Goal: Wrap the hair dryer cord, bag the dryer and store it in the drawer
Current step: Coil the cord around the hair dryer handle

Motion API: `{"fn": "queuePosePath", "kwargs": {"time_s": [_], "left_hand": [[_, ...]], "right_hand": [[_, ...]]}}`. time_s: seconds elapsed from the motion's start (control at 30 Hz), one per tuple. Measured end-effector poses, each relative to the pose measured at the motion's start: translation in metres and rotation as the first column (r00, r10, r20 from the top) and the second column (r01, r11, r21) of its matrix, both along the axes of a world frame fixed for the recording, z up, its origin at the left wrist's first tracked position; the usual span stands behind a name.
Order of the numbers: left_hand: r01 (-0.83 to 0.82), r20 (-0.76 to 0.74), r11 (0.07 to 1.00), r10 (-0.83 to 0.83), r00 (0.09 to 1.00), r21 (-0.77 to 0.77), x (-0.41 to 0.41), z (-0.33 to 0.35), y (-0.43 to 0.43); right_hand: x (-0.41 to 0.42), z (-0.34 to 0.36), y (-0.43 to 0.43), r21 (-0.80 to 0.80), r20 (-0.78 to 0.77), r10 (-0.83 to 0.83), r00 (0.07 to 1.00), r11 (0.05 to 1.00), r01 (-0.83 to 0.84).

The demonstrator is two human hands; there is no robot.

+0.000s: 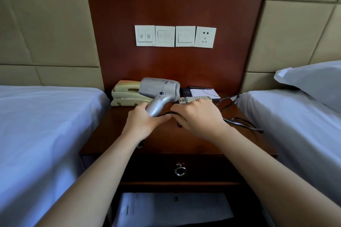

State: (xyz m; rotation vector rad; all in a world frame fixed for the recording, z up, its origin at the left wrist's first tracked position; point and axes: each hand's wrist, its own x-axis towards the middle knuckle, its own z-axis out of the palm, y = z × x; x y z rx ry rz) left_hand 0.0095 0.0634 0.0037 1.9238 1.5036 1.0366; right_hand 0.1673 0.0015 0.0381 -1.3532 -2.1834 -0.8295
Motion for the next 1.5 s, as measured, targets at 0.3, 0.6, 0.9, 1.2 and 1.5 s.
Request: {"fn": "queuePosePath", "kwargs": {"time_s": [0.3, 0.6, 0.9, 1.2, 1.5], "left_hand": [[-0.011, -0.116, 1.000, 0.013, 0.993, 0.013, 0.006, 0.007, -0.016], [-0.065, -0.275, 0.993, 0.089, 0.957, 0.096, -0.001, 0.009, -0.008], [0.021, -0.245, 1.000, -0.026, 0.969, -0.023, -0.024, 0.010, -0.001], [0.145, -0.165, 0.983, -0.162, 0.973, -0.112, -0.031, 0.015, -0.010], [0.173, -0.120, 0.970, -0.195, 0.973, -0.171, -0.028, 0.016, -0.009]], "right_hand": [[-0.002, 0.003, -0.003, -0.001, 0.058, -0.143, 0.988, 0.990, 0.143], [0.035, -0.008, 0.009, -0.083, -0.025, -0.260, 0.965, 0.963, 0.257], [0.075, -0.012, 0.015, -0.081, -0.028, -0.472, 0.881, 0.880, 0.469], [0.099, 0.011, 0.002, -0.361, -0.531, -0.103, 0.841, 0.925, -0.115], [0.096, 0.007, -0.001, -0.334, -0.873, -0.090, 0.480, 0.827, -0.452]]}}
